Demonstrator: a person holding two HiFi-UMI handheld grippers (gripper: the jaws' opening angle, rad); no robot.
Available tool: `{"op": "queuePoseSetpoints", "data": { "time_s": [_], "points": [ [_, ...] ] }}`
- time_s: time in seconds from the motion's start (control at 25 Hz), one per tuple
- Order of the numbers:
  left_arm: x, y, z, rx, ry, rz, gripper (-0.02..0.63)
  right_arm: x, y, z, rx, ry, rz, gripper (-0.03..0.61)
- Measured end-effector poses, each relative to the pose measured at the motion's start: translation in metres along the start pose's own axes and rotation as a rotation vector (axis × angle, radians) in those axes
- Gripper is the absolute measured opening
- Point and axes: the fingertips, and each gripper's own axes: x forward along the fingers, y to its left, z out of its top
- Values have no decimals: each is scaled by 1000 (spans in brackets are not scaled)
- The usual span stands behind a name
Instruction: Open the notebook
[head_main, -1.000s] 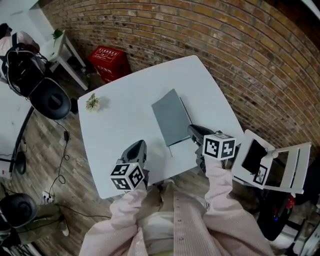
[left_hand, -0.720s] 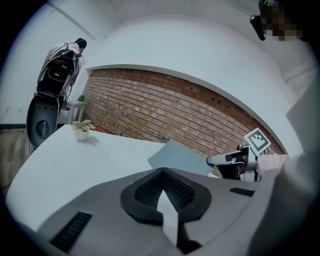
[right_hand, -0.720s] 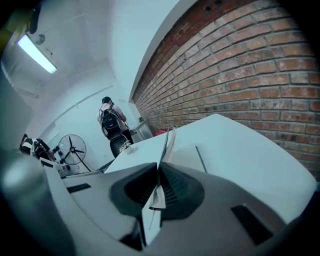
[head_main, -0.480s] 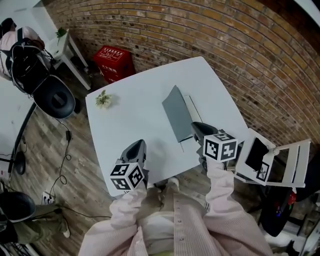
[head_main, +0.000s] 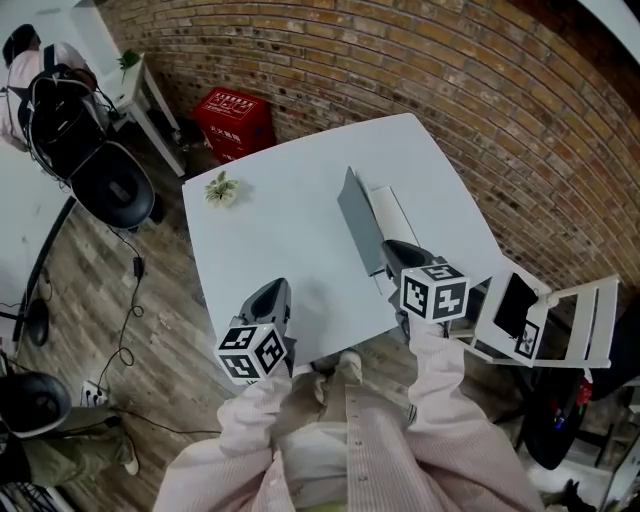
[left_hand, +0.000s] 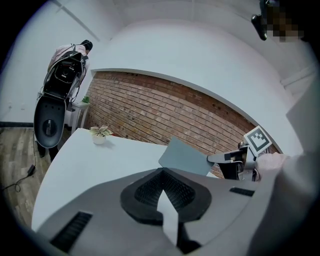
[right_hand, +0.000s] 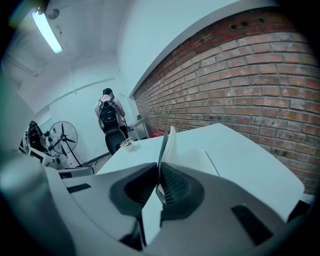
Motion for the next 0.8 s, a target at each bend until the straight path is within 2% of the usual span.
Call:
{"op": "queuePoseSetpoints", "data": {
  "time_s": [0.8],
  "points": [
    [-38, 32, -8, 2, 13, 0, -8, 25, 69, -25, -162, -6, -67, 28]
  ]
}}
